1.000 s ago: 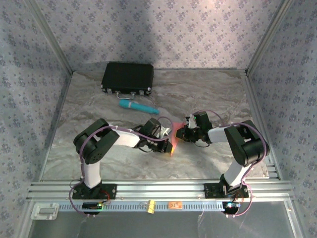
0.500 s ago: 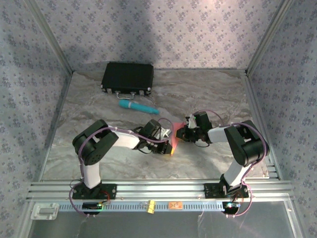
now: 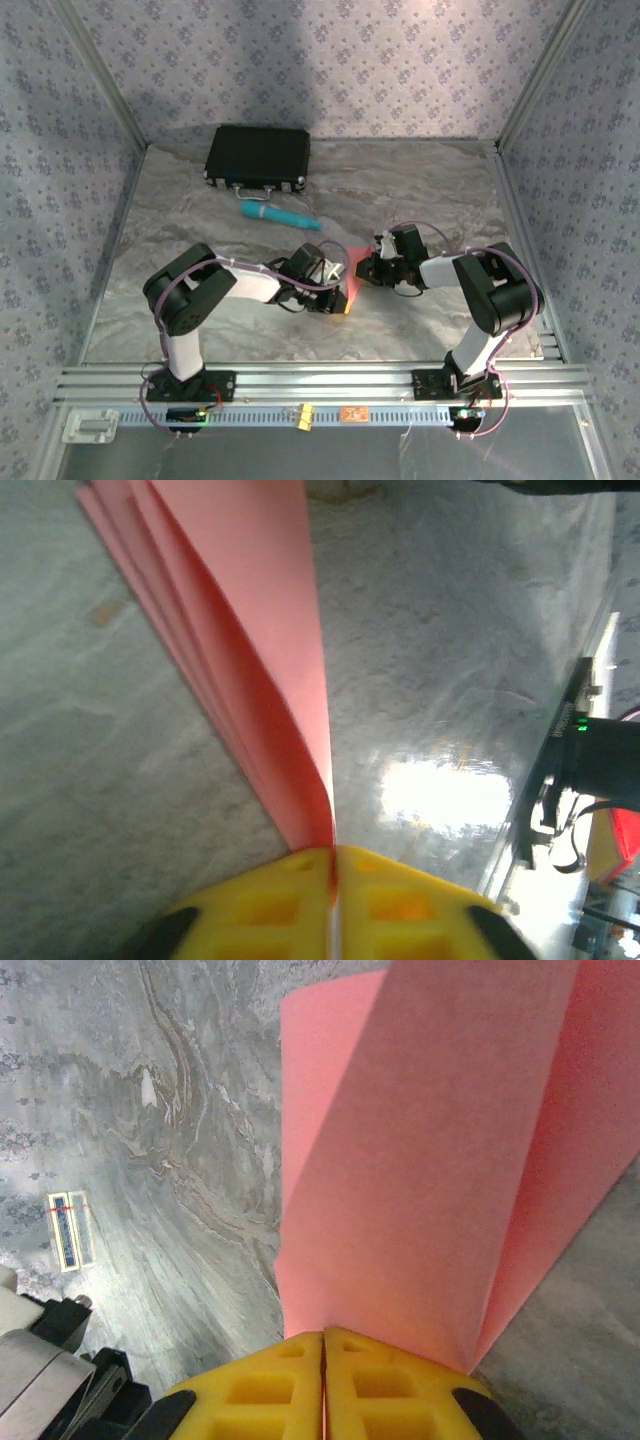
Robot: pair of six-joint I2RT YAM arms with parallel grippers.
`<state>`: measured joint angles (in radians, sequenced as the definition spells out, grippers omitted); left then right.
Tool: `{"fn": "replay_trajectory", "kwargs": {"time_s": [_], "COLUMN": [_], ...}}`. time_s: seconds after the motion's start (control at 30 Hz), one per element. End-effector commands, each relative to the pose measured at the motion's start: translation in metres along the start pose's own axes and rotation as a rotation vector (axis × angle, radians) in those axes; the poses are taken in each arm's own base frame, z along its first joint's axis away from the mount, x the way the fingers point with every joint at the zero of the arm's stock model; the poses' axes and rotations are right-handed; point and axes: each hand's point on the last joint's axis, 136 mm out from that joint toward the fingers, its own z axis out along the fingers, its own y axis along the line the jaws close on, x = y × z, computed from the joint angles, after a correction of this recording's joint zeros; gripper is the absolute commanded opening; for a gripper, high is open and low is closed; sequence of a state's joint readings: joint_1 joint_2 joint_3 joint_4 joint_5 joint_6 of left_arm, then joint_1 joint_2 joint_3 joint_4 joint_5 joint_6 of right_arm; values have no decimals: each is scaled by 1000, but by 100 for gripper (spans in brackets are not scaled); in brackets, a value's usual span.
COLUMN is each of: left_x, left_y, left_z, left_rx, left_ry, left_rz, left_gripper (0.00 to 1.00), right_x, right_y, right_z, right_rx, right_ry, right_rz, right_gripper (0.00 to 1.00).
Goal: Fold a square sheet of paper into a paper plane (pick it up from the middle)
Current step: Fold the wing for the fifth time at the center of the table.
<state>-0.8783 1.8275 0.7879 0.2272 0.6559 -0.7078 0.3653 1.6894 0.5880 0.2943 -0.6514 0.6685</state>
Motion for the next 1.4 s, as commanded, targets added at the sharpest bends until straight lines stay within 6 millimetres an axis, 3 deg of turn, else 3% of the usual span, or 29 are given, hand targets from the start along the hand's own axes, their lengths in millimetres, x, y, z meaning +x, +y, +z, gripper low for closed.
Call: {"fn": "replay_trajectory", "kwargs": {"time_s": [0.0,0.17,0.3,0.5,0.7,1.03,1.37], "left_x": [52,31,-1,-41,-53,-58,-44], "left_y": [24,6,-17,-48,-44,-38,-4], "left_z": [-5,-27,-38,-28,-5,13,24], "left_rx": [-102,-109,-61,23,36,19,-84], "left_ry": [146,57,-26,-52,-34,-32,10], "left_rz": [-111,-63,-25,5,-21,-22,-55], "left_gripper": [17,21,10,6,6,10,10], "right_x": [19,18,17,17,18,18,19], "right_y": [-43,-42,-41,-41,-41,-41,-42], "right_z": [5,5,4,4,5,5,6], "right_rx": [176,171,169,169,165,164,164], "right_ry": [31,31,28,25,26,24,28], "right_rz": [61,63,64,64,69,69,69], "right_gripper": [10,10,10,10,10,10,10]}}
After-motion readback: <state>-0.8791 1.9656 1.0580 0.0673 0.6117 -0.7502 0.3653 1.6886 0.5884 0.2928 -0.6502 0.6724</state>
